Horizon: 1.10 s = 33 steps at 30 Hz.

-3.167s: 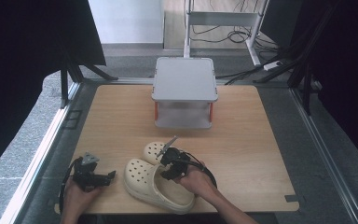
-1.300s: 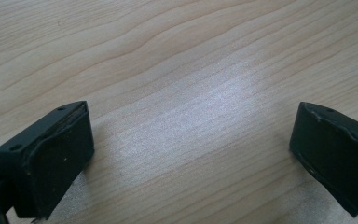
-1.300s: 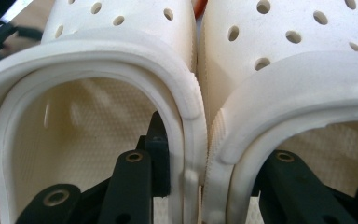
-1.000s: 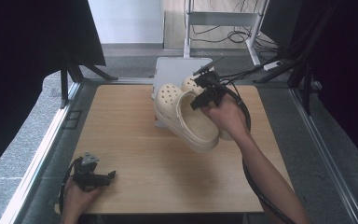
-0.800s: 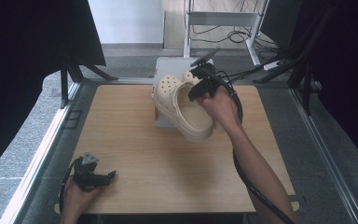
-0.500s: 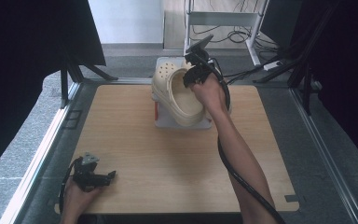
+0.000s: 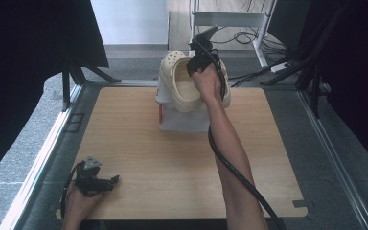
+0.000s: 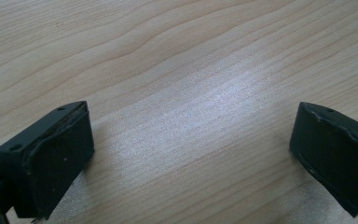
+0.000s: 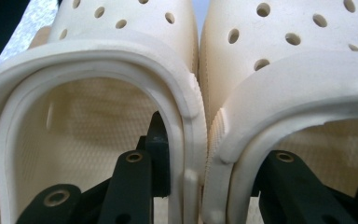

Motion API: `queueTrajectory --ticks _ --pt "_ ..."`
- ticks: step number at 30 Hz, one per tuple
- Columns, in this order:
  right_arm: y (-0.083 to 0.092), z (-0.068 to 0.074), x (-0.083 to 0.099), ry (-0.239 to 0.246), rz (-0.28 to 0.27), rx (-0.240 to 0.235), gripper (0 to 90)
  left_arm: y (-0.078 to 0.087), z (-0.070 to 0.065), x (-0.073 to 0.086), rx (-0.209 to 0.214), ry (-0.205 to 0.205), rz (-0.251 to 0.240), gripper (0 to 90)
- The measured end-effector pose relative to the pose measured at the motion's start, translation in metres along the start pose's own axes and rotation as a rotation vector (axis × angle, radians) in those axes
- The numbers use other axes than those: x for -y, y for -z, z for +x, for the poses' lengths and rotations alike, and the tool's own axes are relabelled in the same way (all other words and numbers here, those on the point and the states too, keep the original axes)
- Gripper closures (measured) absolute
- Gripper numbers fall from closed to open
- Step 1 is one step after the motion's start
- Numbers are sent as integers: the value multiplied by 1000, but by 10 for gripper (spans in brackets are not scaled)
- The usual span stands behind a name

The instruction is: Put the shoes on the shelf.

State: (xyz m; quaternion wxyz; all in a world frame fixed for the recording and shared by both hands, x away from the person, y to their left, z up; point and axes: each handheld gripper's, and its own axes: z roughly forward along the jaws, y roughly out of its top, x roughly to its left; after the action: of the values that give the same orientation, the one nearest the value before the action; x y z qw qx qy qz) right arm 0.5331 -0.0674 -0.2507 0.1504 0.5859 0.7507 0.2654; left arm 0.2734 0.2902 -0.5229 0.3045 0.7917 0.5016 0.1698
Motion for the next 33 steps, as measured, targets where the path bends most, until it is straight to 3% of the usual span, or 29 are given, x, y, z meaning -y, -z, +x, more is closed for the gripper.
queueTrajectory --ticks 6,18,23,29,33 --pt "-21 -4 -14 -53 -8 31 652 0 0 0 1 -1 0 0" --pt "-50 6 -32 -96 -27 58 650 0 0 0 3 -2 1 0" --pt "-66 4 -35 -113 -18 62 649 0 0 -1 4 -2 1 0" --pt "-76 -1 -31 -83 -25 47 629 -1 0 -1 4 -6 0 0" --pt "-72 -5 -27 -16 -47 18 502 -1 0 -1 4 -6 0 0"
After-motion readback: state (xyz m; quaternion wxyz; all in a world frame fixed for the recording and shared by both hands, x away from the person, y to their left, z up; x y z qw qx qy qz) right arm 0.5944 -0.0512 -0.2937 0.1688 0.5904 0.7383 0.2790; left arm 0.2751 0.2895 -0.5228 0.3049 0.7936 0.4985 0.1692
